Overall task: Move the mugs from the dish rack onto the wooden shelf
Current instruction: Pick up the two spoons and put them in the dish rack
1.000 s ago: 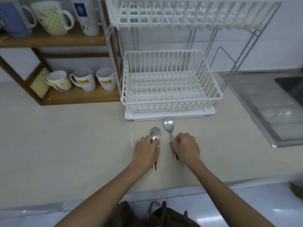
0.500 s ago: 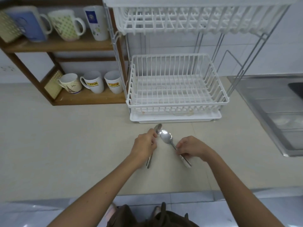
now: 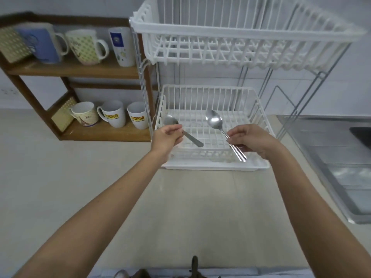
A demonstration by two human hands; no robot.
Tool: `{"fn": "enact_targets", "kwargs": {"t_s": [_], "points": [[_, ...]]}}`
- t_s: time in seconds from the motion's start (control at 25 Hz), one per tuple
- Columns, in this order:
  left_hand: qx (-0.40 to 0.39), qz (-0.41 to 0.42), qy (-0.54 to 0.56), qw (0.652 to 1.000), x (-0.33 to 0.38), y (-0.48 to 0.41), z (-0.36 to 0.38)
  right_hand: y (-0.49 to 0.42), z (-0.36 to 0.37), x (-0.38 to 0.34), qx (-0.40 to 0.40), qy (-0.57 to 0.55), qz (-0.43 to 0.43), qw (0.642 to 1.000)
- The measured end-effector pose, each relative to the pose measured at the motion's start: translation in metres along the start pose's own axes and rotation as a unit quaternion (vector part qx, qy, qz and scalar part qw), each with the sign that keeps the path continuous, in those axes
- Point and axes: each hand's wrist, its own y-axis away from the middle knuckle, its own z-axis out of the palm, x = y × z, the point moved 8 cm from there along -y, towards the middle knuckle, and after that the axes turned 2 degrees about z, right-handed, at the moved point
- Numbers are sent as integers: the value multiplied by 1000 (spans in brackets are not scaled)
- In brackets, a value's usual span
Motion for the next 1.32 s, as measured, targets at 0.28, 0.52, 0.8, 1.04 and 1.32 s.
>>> {"fn": "enact_targets", "kwargs": {"t_s": [0.28,0.52,0.8,1.04,1.32], "points": [[34,-17,-199,979,1,-55,17,-82,28,-11,56,30,13,998],[17,-66,-171,983,-26,-80,37,-124,57,-7,56,118,-7,991],[5,-78,-222,972,-50,-99,44,-139,62,3,74,185,-8,980],[4,-5,-439,898,-40,-107,50,-140,63,4,93,265,13,960],[17,134,-445,885,-3,-84,47,-127,53,6,110,203,-18,973]]}}
